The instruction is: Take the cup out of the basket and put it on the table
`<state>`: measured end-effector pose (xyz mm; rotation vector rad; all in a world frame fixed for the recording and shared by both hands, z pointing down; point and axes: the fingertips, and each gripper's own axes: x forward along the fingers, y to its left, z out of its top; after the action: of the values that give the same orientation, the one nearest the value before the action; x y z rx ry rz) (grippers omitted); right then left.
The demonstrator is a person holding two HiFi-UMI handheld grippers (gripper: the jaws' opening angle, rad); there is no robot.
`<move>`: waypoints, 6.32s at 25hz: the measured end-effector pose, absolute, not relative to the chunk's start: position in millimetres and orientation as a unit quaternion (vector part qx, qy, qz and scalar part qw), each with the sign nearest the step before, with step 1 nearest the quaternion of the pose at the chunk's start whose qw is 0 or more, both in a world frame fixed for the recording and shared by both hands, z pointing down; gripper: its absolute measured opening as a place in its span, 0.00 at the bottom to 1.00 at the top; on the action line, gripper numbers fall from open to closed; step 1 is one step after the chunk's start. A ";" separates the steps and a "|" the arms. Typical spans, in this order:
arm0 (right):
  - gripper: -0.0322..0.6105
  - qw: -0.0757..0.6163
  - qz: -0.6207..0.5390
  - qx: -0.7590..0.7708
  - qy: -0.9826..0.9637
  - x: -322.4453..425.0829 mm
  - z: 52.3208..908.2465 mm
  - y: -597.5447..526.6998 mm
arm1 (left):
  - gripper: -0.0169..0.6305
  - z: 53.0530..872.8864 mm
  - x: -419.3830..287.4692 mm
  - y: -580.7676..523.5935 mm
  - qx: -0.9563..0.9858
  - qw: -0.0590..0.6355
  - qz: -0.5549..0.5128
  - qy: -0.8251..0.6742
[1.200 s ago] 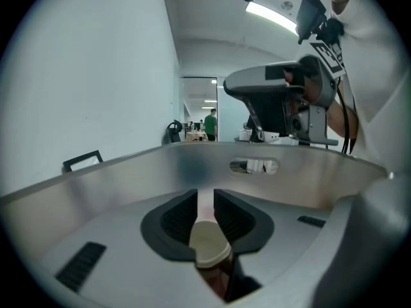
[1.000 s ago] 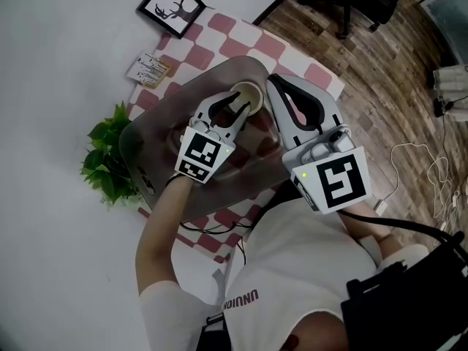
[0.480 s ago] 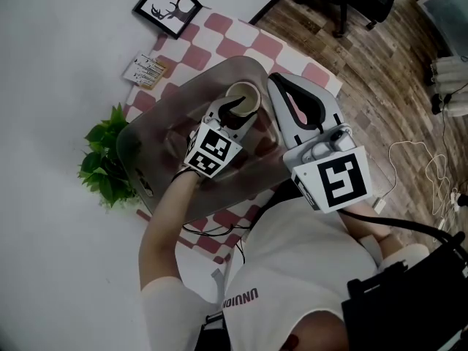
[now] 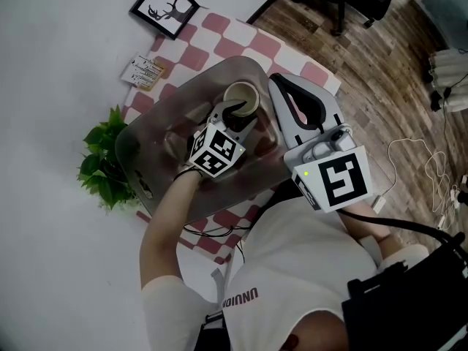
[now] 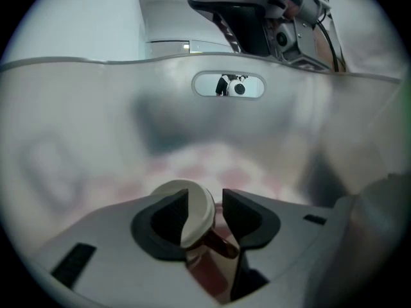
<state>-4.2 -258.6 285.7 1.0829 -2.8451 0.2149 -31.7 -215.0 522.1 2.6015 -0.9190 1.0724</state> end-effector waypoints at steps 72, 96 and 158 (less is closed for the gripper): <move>0.08 0.044 0.089 0.364 -0.926 0.0 292.1 -258.5 | 0.11 540.7 -34.1 -210.8 0.854 0.127 0.419 -0.282; 0.08 0.025 0.086 0.357 -0.930 2.6 280.6 -254.6 | 0.11 495.2 -41.9 -206.9 0.852 0.120 0.404 -0.312; 0.08 -0.031 0.032 0.217 -0.975 -43.0 222.7 -183.2 | 0.11 328.9 -97.2 -160.7 0.778 0.021 0.278 -0.564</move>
<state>-43.0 -183.2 222.7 0.6968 -3.1244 0.1034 -97.2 -160.7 328.9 2.4116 -1.7476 0.8621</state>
